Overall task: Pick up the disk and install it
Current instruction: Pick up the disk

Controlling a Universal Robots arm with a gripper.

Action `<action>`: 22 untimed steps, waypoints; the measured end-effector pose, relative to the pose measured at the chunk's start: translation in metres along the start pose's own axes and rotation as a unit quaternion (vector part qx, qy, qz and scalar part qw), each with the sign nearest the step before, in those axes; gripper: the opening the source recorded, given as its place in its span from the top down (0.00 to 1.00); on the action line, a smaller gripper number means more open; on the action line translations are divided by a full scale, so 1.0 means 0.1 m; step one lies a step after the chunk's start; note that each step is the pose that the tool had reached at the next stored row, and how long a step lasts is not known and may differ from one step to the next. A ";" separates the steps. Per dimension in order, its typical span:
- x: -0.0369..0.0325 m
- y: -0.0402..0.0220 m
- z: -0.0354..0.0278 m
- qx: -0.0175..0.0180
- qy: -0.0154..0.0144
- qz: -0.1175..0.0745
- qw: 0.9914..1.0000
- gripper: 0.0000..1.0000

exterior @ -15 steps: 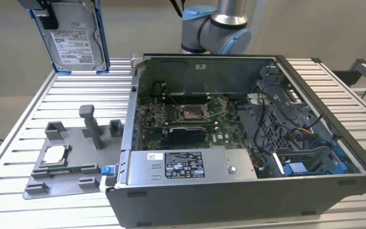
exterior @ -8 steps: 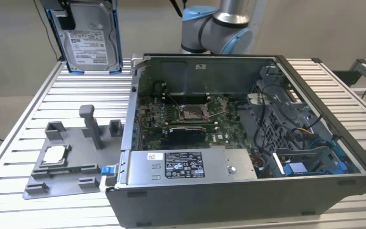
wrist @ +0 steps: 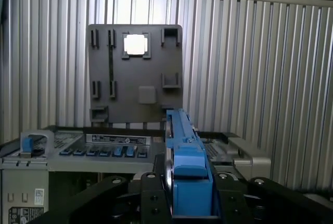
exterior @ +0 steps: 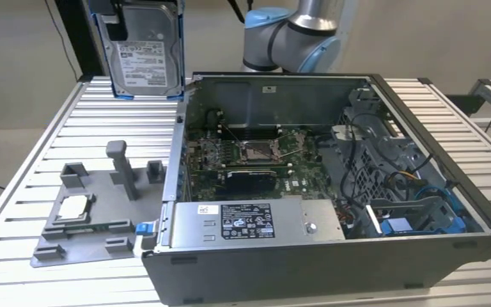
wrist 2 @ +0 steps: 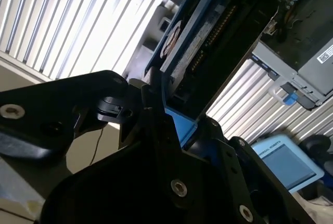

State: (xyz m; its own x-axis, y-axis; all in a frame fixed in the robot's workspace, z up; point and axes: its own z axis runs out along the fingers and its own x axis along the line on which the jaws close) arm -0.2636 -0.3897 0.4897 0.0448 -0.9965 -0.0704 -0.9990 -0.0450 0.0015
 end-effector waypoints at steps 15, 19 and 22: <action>0.101 -0.647 -0.008 0.000 -0.001 -0.001 1.000 1.00; 0.132 -0.816 -0.010 0.000 -0.001 -0.002 1.000 1.00; 0.156 -0.946 -0.012 0.000 -0.002 -0.002 1.000 1.00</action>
State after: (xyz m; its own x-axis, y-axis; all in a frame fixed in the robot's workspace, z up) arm -0.1684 -0.4011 0.4897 0.0482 -0.9961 -0.0737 -0.9988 -0.0484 0.0013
